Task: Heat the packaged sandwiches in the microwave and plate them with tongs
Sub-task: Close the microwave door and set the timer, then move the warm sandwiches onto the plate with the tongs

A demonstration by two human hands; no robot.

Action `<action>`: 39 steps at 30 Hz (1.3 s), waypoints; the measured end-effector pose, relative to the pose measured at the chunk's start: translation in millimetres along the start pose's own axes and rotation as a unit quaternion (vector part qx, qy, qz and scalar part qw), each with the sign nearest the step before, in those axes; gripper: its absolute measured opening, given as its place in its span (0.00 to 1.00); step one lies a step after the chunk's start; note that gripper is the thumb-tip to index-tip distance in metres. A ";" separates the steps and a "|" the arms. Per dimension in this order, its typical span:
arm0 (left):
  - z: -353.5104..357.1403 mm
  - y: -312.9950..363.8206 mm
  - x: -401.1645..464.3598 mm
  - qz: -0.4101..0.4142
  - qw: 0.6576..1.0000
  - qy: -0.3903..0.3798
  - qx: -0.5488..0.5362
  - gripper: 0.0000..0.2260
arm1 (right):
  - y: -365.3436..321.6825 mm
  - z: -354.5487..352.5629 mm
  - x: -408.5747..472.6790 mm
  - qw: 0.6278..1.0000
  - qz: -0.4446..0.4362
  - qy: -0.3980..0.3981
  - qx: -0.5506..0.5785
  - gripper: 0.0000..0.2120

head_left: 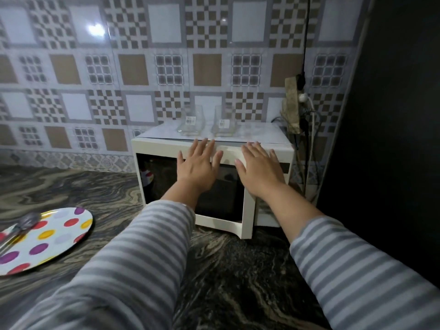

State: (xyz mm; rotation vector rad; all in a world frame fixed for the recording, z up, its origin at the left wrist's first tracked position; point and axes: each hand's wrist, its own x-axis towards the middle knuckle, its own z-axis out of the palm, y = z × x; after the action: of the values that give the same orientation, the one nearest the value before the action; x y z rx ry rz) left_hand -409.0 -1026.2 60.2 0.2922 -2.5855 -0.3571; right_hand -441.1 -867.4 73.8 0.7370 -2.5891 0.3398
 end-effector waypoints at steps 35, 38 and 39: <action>-171.5 -194.2 -145.8 0.079 0.982 -0.171 -0.016 0.23 | -310.5 -49.0 -141.9 0.994 0.090 -0.045 -0.048 0.28; -182.3 -207.6 -148.2 0.087 0.979 -0.185 0.004 0.22 | -331.4 -47.7 -141.3 0.992 0.099 -0.055 -0.052 0.28; -186.0 -210.7 -148.8 0.094 0.978 -0.186 0.013 0.22 | -337.3 -47.9 -140.6 0.992 0.102 -0.059 -0.053 0.27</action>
State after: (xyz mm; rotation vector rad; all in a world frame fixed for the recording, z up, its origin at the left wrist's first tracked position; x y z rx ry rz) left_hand -158.5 -1220.7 83.3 -0.0171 -2.9565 -0.3335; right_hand -132.6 -1068.5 89.9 0.4705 -2.7775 0.2240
